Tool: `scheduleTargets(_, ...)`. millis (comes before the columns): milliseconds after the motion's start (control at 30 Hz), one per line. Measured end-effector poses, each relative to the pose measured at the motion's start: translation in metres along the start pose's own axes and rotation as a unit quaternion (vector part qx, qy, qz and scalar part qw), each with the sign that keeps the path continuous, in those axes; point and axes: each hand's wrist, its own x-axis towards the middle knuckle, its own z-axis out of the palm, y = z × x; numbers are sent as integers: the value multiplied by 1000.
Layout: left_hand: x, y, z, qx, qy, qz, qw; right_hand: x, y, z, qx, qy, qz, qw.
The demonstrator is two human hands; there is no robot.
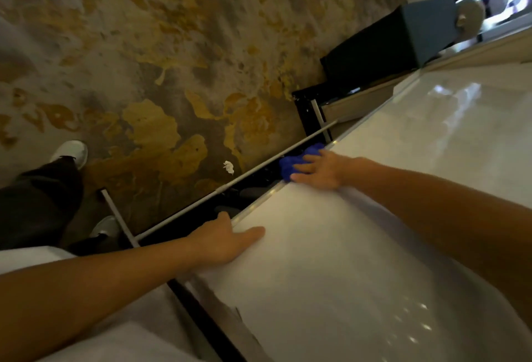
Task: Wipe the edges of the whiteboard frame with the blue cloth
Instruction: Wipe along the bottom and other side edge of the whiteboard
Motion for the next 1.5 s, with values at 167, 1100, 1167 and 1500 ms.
scheduleTargets(167, 5, 12, -19, 7, -10, -30, 999, 2, 20, -6, 57, -21, 97, 993)
scheduleTargets(1100, 54, 91, -85, -13, -167, -52, 984, -9, 56, -77, 105, -14, 126, 986)
scheduleTargets(1167, 62, 101, -84, -31, -174, -49, 983, -11, 88, -77, 123, -34, 172, 977)
scheduleTargets(1500, 164, 221, -55, -31, -159, -42, 986, 61, 139, -44, 163, 44, 39, 985)
